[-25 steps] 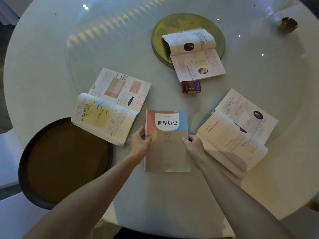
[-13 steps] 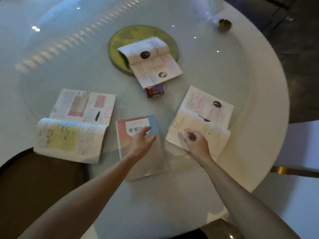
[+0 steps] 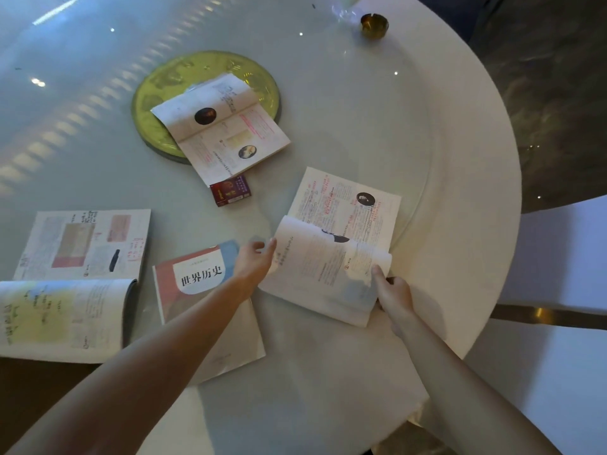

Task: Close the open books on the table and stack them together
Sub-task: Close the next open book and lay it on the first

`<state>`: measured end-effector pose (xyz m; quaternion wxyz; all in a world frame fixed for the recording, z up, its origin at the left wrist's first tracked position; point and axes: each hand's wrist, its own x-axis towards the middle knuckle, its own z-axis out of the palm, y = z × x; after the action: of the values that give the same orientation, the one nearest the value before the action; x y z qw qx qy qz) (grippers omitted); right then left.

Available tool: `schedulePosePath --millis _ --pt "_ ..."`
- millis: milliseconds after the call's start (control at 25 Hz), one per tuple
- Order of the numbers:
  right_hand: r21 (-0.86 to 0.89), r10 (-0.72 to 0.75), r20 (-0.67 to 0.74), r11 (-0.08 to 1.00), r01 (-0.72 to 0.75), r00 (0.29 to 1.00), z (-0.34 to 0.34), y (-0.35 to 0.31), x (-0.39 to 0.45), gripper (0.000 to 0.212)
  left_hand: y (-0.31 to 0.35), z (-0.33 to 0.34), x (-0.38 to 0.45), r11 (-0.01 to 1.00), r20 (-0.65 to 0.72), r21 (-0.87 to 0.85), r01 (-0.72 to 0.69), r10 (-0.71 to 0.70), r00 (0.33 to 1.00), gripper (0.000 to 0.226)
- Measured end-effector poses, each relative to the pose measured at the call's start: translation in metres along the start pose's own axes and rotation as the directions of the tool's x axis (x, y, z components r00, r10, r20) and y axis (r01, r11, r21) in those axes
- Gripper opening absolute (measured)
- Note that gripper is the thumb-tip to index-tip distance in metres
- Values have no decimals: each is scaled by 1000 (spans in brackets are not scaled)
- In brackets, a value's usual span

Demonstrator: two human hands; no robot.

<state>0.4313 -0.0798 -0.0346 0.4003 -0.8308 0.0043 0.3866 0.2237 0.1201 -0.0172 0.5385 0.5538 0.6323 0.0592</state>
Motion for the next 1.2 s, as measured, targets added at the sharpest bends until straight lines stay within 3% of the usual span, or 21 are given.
schedulePosePath --millis 160,320,480,600,720,840,920,1040,1120,1200 --pt "78 56 78 995 -62 995 -5 4 6 34 -13 9 -7 997 -2 71 6 -6 1000 34" --pt "149 -3 175 988 -24 984 -24 -13 2 21 -13 -2 -14 996 61 -65 63 -59 996 12" --pt "206 -54 169 978 18 984 -42 -49 13 21 17 -10 -12 976 114 -214 32 -8 993 20" --pt "208 -49 220 978 2 974 -48 -73 35 8 52 -2 -2 877 109 -476 65 -15 994 30" --pt "244 1 279 967 -72 960 -51 -88 60 19 82 17 7 818 116 -568 96 -35 993 26" --pt "277 57 308 950 -147 950 -48 -94 87 40 96 35 23 784 145 -609 118 -37 989 39" --pt "205 88 321 966 -160 943 -45 -98 101 45 99 46 33 768 160 -623 150 -63 985 37" --pt "-67 32 318 998 -11 947 -42 -106 118 26 93 72 40 814 48 -549 191 -197 979 15" --pt "-371 -112 184 912 175 976 -38 -112 128 28 82 94 36 857 -68 -460 231 -293 954 12" --pt "-598 -348 82 732 325 934 -30 -124 135 48 71 112 30 866 -136 -425 263 -348 927 10"
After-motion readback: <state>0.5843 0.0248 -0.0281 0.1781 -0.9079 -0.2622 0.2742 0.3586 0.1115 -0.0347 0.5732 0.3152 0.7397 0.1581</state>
